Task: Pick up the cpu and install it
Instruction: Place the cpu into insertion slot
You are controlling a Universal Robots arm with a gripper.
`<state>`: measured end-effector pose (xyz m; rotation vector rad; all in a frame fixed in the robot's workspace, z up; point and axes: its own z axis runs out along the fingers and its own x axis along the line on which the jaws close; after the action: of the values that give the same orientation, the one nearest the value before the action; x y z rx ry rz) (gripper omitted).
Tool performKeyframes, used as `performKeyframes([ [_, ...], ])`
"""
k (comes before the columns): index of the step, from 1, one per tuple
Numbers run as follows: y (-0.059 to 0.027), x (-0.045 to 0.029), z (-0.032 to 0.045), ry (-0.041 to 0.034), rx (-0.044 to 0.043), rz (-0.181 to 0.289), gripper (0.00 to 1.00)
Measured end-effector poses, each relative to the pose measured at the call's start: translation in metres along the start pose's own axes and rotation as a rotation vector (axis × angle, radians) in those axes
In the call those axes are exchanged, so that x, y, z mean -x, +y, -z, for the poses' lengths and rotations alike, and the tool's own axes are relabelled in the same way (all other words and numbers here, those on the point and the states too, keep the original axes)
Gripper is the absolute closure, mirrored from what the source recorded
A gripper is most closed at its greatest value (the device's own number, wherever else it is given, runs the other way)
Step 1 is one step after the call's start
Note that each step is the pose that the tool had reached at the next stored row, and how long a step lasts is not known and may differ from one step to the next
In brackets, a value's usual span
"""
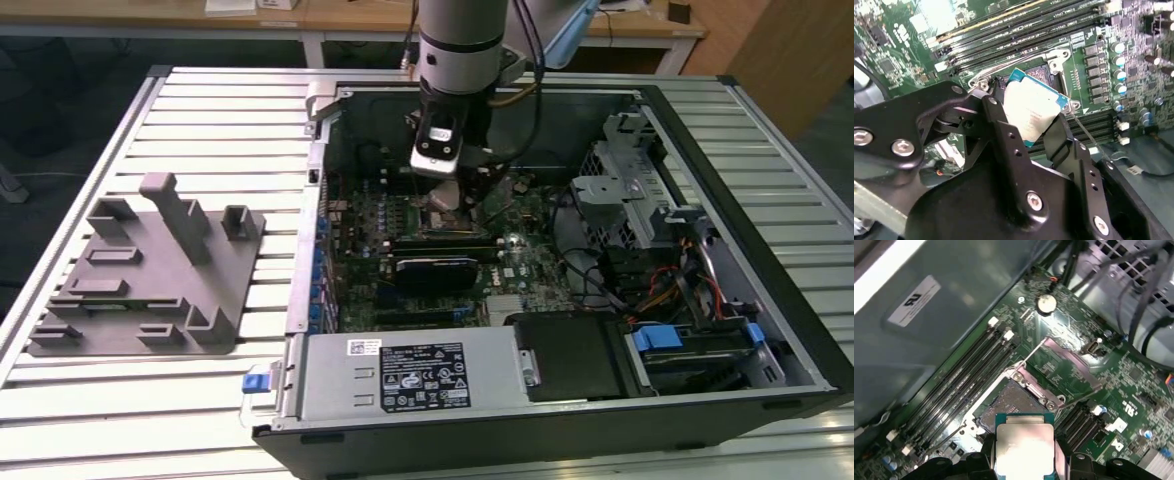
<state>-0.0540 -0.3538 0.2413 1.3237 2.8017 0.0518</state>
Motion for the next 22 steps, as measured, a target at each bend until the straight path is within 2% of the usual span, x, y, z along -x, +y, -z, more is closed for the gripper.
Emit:
performKeyframes([
  [22, -0.0001, -0.0001, -0.0016, -0.0194, -0.0097, -0.402, 0.45],
])
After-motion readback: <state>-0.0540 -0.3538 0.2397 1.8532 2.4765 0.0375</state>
